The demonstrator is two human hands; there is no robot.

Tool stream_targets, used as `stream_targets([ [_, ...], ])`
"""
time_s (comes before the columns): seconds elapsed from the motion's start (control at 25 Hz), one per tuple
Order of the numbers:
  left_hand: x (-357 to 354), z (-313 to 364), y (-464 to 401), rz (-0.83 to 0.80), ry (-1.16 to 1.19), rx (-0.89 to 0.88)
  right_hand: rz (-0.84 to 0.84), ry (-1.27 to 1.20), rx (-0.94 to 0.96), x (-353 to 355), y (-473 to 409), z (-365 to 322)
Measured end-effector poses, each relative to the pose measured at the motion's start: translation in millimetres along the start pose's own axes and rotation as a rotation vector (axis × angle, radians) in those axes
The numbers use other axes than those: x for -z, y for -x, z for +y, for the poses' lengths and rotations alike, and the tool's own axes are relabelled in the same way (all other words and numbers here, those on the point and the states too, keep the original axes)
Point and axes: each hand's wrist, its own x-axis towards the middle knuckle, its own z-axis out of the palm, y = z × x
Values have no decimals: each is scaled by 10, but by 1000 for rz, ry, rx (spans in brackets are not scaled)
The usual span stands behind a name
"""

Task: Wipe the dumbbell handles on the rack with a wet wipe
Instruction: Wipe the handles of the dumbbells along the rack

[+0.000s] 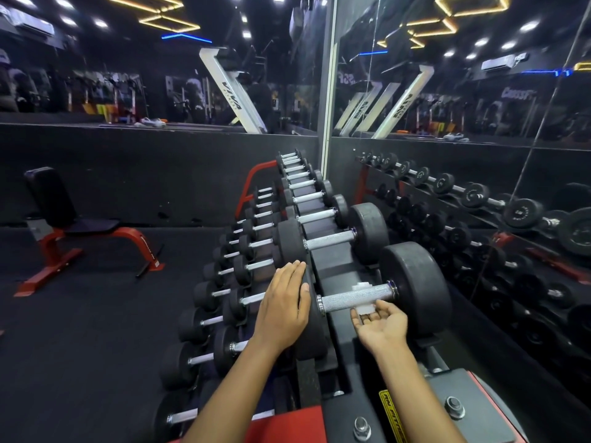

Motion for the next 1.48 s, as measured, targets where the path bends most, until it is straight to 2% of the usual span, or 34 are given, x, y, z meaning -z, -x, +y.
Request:
stream_targets([
  [0.24,8,16,4,-5,3,1,-71,133,-96,-29,12,309],
  [0.36,11,7,0,-8,4,1,-79,228,-71,-30,23,417],
  [0.68,3,-4,-2,-7,-4,-7,14,697,293,53,101,404],
  [0.8,16,6,-4,-19,7,-11,25,970,571,-124,149,232],
  [1.0,181,-52,43,-20,118,73,-131,1303,940,-459,375,28],
  [1.24,712,-366,307,6,11,124,-510,1375,1095,-738,491,324],
  [1.36,1045,-560,496,29,-63,188,-730,1389,1186,-868,530,697],
  [1.48,1328,-791,763,41,-153,246,-879,1416,1176,-923,583,1177],
])
